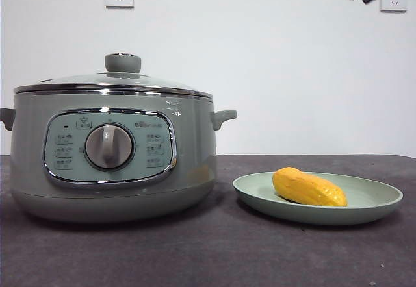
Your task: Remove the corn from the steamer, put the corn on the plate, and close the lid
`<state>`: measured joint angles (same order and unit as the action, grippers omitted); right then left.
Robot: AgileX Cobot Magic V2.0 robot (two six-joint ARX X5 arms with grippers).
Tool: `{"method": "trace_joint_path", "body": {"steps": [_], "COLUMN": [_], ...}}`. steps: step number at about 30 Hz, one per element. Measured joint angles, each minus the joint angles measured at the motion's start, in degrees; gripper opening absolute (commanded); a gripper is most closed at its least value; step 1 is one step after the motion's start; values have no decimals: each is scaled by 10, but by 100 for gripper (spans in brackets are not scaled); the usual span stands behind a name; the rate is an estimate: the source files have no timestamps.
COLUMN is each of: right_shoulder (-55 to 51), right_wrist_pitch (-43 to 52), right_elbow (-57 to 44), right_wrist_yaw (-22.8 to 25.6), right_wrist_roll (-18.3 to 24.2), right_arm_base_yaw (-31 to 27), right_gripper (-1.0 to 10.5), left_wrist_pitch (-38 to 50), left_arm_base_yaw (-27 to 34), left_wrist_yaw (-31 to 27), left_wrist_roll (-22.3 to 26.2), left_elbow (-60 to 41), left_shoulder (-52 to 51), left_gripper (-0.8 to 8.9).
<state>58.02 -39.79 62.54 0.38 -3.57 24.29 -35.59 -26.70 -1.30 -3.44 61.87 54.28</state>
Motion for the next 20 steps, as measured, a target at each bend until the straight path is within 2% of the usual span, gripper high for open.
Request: {"method": "trace_joint_path", "body": {"steps": [4, 6, 11, 17, 20], "right_shoulder": [-108, -160, -235, -305, -300], "right_wrist_pitch": [109, 139, 183, 202, 197], "right_elbow": [-109, -160, -248, -321, -322], "right_wrist_yaw": [0, 9, 42, 43, 44], "right_wrist_roll": [-2, -7, -15, -47, -56], "right_arm_base_yaw": [16, 24, 37, 46, 46], "right_gripper": [-12, -12, -12, -11, 5], "left_wrist_pitch": [-22, -18, -11, 30, 27], "left_arm_base_yaw": [0, -2, -5, -5, -5], "left_wrist_yaw": [-30, -47, -74, -75, -75], "left_wrist_roll": [0, 0, 0, -7, -16], "left_elbow": [-7, -42, -138, -268, -281], "left_shoulder": [-82, -136, -230, -334, -342], "left_gripper": [-8, -8, -8, -8, -4]}}
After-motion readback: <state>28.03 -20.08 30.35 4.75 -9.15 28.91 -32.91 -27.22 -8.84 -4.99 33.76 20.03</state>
